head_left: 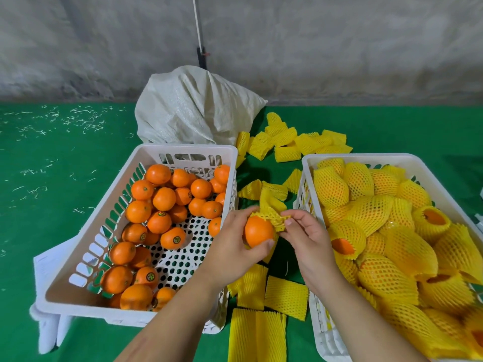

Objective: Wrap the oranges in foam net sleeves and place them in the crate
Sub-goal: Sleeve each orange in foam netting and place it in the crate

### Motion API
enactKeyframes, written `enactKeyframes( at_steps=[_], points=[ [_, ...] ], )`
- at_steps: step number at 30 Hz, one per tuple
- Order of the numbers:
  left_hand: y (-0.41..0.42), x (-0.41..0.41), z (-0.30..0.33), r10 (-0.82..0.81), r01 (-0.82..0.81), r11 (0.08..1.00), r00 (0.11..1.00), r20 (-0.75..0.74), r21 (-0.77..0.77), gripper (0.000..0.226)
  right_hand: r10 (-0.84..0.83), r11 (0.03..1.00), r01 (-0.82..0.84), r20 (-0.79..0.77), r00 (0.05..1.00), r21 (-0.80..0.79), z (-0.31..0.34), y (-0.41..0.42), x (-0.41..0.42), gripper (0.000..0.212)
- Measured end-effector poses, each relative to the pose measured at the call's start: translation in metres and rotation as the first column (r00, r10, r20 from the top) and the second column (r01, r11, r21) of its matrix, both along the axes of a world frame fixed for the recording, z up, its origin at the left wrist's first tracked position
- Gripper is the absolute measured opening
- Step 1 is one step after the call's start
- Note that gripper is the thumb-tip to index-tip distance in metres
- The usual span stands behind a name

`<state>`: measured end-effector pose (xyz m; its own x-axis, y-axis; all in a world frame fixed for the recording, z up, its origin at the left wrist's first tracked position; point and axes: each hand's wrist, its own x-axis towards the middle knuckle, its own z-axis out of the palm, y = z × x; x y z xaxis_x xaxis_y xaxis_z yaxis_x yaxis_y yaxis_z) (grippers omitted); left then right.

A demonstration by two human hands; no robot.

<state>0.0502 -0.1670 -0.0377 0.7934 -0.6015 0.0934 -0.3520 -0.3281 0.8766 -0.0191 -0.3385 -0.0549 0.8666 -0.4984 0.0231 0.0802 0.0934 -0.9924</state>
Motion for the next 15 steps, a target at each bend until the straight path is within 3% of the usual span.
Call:
enactKeyframes(
  at_steps=[2, 5, 8, 11, 15],
  points=[
    [-0.001, 0.002, 0.001, 0.062, -0.062, 0.998, 0.998, -0.028, -0.012, 0.067, -0.021, 0.999, 0.021, 0.013, 1.0, -0.032, 0.0, 0.0, -0.007, 0.019],
    [-0.007, 0.002, 0.001, 0.128, -0.145, 0.985, 0.977, -0.168, -0.094, 0.066, 0.073, 0.984, -0.067, 0.033, 0.997, -0.166, 0.002, 0.007, -0.013, 0.022],
    [-0.002, 0.002, -0.004, 0.009, -0.029, 0.995, 0.977, -0.214, -0.094, 0.067, 0.103, 0.913, -0.09, 0.014, 0.995, -0.398, -0.002, 0.013, -0.012, 0.038],
    [0.009, 0.007, -0.009, -0.076, 0.079, 0.996, 0.993, -0.087, 0.032, 0.08, 0.04, 0.798, -0.007, 0.042, 0.998, -0.603, -0.005, 0.014, -0.011, 0.045],
    [0.005, 0.002, -0.01, 0.027, -0.027, 1.0, 0.998, 0.051, 0.0, 0.065, -0.036, 0.696, 0.161, 0.19, 0.981, -0.7, -0.003, 0.011, -0.014, 0.029]
  ],
)
